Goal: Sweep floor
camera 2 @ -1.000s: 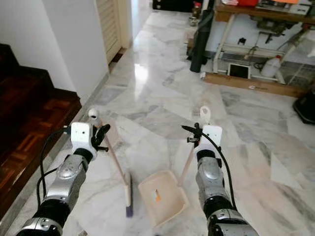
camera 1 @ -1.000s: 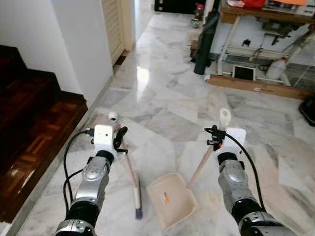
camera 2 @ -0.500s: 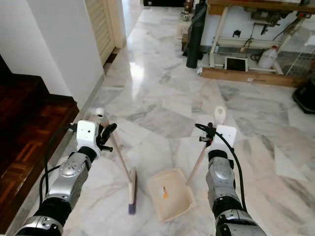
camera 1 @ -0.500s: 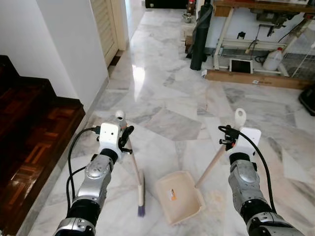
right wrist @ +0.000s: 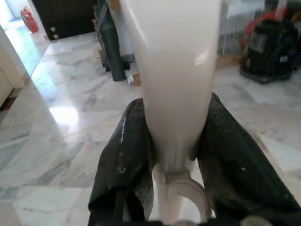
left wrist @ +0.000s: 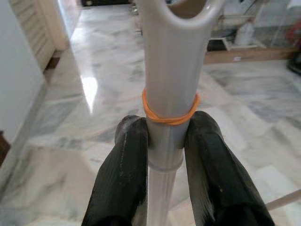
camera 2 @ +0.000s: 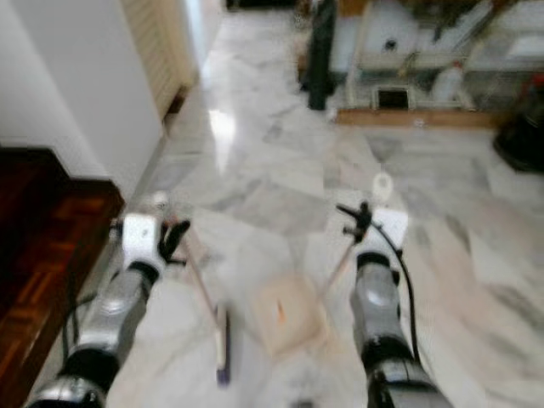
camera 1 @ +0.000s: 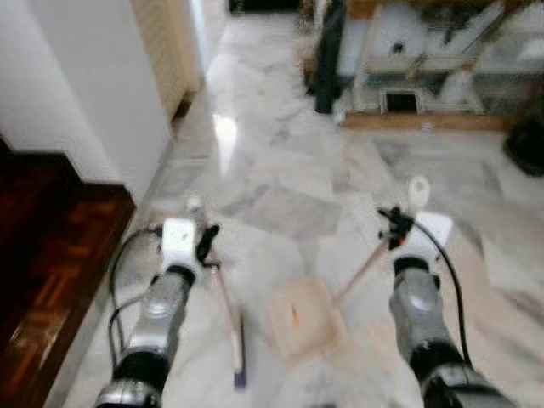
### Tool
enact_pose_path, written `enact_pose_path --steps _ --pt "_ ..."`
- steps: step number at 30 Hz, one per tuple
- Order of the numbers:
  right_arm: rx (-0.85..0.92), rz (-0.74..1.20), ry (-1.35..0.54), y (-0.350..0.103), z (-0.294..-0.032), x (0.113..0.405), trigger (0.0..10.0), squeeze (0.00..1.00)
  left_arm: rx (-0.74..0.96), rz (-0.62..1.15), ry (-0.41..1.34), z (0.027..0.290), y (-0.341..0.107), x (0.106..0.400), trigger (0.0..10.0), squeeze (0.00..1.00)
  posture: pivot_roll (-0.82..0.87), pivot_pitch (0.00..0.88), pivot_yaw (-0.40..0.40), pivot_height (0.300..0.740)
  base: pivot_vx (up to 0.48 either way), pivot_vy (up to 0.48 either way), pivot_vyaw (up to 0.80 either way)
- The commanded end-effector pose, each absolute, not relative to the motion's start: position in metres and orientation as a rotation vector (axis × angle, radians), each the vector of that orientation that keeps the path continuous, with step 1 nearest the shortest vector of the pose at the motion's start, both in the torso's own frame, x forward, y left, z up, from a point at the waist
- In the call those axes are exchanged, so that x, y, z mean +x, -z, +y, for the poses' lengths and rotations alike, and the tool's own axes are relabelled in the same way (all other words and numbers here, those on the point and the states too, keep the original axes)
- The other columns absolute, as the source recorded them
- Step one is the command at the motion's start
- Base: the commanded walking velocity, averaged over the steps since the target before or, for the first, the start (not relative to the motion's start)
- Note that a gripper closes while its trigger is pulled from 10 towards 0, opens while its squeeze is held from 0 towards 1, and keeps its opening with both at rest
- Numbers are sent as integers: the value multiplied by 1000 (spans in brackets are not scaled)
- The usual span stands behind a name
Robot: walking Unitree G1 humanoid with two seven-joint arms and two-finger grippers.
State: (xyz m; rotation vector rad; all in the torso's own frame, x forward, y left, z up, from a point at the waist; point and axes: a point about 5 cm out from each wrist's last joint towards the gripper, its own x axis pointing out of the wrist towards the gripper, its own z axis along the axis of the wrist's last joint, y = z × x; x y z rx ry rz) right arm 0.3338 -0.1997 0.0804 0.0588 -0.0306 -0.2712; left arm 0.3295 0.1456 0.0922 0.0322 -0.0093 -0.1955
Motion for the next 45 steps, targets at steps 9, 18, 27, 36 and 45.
enact_pose_path --steps 9,18,27,36,45 --pt "80 -57 256 -87 -185 338 10000 0 85 -43 129 176 -101 331 10000 0 -24 77 53 740 0 0 -178" --pt "78 -44 265 -82 -184 335 10000 0 81 -43 136 171 -99 328 10000 0 -23 52 44 740 0 0 -533" --pt "70 -38 264 -80 -182 334 10000 0 73 -37 135 171 -98 328 10000 0 -27 52 46 740 0 213 -800" --pt "64 -34 288 -79 -189 332 10000 0 87 -39 150 167 -99 329 10000 0 -33 77 47 740 0 0 -800" --pt "62 -34 290 -80 -188 333 10000 0 87 -38 145 168 -98 327 10000 0 -24 86 42 740 0 0 -800"
